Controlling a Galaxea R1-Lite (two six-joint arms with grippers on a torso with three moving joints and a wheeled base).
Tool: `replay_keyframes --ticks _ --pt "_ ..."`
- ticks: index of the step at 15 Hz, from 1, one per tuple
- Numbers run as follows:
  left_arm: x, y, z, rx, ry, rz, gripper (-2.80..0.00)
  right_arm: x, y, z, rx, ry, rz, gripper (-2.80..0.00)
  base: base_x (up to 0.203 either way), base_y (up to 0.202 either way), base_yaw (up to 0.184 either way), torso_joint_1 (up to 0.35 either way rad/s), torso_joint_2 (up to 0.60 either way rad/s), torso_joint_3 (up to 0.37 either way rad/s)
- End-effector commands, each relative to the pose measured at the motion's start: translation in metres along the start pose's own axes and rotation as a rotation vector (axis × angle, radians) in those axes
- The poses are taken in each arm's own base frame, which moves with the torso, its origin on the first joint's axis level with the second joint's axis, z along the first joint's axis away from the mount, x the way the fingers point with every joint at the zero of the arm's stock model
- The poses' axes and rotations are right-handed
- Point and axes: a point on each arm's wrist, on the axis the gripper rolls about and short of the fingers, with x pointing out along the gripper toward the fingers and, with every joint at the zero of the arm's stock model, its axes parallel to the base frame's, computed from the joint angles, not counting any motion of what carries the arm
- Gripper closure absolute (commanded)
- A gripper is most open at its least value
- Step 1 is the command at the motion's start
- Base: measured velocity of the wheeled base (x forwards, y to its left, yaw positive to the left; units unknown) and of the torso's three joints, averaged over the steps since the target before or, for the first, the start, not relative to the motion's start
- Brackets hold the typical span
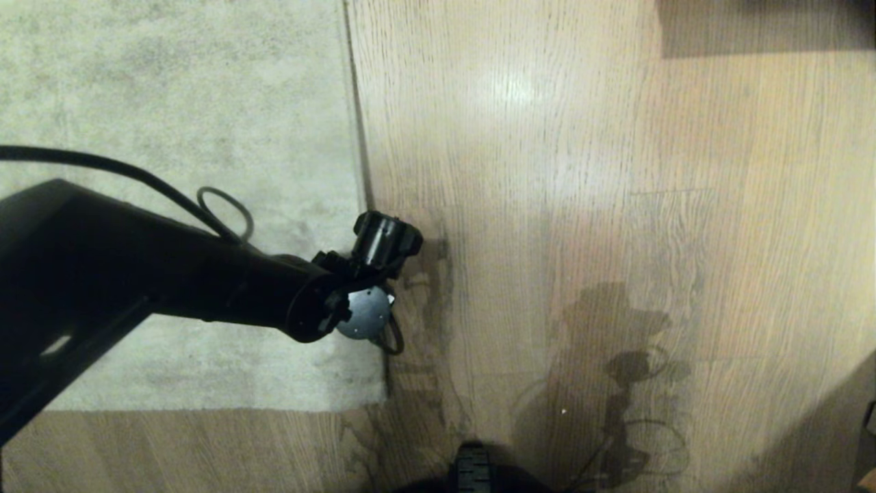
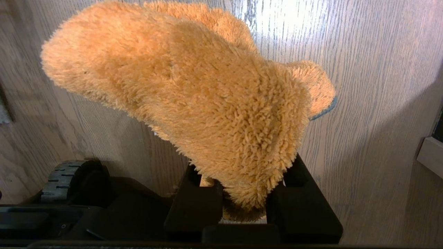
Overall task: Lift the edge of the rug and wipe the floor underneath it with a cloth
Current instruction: Lift up the carpet
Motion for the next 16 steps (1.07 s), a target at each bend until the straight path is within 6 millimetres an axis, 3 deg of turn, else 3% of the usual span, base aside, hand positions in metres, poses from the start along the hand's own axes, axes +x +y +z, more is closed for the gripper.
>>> replay_keyframes --ticks 1,6,16 --pt "-0.003 0.009 -0.003 0.010 0.007 0.015 -2.80 0.000 0.000 0.000 0.000 0.001 0.000 0.00 0.000 0.000 0.000 0.000 0.00 0.000" --pt "-0.007 0.031 -0.008 0.049 0.017 0.042 -2.80 0.000 0.000 0.000 0.000 0.001 0.000 0.00 0.000 0.000 0.000 0.000 0.00 0.000" --pt "-0.020 0.052 -0.052 0.107 0.101 0.049 -2.80 0.000 0.000 0.000 0.000 0.001 0.000 0.00 0.000 0.000 0.000 0.000 0.00 0.000"
